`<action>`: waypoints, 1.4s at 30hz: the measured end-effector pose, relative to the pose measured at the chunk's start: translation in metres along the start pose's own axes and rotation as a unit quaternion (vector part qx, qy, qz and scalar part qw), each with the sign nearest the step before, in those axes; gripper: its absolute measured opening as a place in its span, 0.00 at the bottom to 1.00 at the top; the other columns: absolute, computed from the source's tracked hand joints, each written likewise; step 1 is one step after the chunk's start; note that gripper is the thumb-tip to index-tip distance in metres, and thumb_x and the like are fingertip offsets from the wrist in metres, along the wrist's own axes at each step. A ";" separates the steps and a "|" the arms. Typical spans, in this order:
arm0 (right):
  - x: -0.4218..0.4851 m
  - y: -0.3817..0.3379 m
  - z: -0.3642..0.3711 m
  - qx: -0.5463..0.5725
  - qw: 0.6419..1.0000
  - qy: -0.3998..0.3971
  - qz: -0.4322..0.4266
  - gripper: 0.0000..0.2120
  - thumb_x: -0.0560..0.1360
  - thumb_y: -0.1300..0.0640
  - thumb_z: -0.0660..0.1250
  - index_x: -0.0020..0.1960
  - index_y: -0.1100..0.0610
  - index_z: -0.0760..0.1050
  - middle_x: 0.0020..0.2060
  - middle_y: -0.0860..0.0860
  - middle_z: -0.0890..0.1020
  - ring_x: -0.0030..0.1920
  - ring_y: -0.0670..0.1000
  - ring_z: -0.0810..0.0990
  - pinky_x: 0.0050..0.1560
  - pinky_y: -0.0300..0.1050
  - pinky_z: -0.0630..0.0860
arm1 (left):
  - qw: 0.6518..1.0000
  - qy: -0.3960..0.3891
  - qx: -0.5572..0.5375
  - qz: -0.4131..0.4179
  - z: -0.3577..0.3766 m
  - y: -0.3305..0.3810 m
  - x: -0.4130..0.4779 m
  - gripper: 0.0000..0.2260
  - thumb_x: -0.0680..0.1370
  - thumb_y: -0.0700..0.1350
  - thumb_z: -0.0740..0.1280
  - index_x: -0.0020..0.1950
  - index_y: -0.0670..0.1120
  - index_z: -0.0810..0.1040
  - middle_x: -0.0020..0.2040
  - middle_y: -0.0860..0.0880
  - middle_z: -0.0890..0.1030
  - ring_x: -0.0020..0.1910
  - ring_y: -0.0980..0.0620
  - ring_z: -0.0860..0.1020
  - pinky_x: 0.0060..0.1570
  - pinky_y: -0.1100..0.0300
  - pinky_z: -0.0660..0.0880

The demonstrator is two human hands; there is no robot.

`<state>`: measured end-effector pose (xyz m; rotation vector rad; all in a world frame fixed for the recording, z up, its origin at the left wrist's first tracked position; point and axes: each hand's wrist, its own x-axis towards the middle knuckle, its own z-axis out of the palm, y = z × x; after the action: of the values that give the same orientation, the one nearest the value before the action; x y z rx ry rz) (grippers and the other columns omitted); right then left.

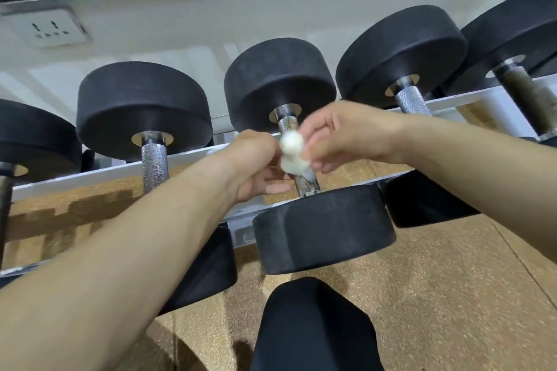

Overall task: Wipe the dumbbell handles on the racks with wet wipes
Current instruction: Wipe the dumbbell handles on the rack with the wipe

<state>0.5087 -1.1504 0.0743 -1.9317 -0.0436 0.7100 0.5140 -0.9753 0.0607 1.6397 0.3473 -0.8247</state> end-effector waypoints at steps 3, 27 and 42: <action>0.017 -0.011 0.006 0.086 0.984 0.149 -0.042 0.04 0.75 0.67 0.72 0.48 0.60 0.79 0.39 0.60 0.83 0.37 0.50 0.83 0.35 0.42 0.81 | 0.999 -0.015 -0.049 0.000 -0.006 0.003 0.000 0.12 0.82 0.46 0.60 0.46 0.46 0.82 0.41 0.45 0.84 0.42 0.45 0.82 0.46 0.52 0.79; 0.049 -0.013 0.005 -0.421 0.882 0.172 0.121 0.06 0.76 0.54 0.59 0.43 0.53 0.71 0.44 0.52 0.74 0.47 0.60 0.73 0.51 0.50 0.68 | 0.980 0.075 -0.175 0.063 0.004 -0.005 0.036 0.10 0.84 0.39 0.60 0.53 0.39 0.81 0.54 0.37 0.84 0.50 0.44 0.84 0.41 0.58 0.84; 0.046 -0.012 0.008 -0.447 0.876 0.150 0.101 0.05 0.78 0.53 0.59 0.46 0.51 0.72 0.42 0.50 0.73 0.47 0.59 0.73 0.51 0.51 0.67 | 0.997 -0.008 0.069 -0.032 0.001 -0.019 0.024 0.13 0.80 0.28 0.55 0.48 0.37 0.78 0.36 0.38 0.82 0.29 0.53 0.82 0.25 0.63 0.78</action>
<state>0.5460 -1.1224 0.0608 -2.9601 0.0325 0.5517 0.5187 -0.9762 0.0307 1.7564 0.3396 -0.9261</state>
